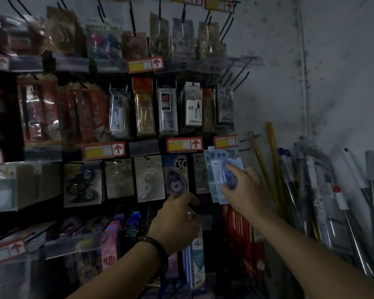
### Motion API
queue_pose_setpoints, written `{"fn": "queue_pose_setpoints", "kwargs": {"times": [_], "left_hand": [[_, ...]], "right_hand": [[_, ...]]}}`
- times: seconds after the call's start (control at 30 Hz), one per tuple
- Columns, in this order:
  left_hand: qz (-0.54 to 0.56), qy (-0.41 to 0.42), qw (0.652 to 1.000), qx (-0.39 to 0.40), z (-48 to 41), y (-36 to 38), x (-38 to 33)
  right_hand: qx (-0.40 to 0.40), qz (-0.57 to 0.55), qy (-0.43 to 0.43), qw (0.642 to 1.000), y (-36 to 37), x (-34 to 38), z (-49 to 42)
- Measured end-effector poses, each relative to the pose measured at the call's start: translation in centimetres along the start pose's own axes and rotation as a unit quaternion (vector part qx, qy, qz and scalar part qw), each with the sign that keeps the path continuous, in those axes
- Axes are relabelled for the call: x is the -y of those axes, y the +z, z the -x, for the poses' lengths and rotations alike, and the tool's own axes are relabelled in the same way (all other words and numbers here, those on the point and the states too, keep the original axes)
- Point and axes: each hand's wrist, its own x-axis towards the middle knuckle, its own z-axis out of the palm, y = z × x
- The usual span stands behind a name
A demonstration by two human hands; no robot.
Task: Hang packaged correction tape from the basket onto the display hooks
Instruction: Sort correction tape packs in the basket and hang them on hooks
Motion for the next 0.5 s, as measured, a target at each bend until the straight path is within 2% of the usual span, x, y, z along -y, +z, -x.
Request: {"fn": "queue_pose_setpoints", "kwargs": {"times": [0.1, 0.27, 0.5], "left_hand": [[-0.018, -0.001, 1.000, 0.013, -0.1, 0.1, 0.2], [-0.057, -0.005, 0.998, 0.025, -0.3, 0.4, 0.3], [-0.093, -0.008, 0.995, 0.040, 1.0, 0.3, 1.1]], "right_hand": [[-0.008, 0.020, 0.004, 1.000, -0.1, 0.0, -0.5], [0.030, 0.065, -0.008, 0.997, 0.7, 0.2, -1.4], [0.069, 0.051, -0.001, 0.996, 3.2, 0.3, -2.5]]}}
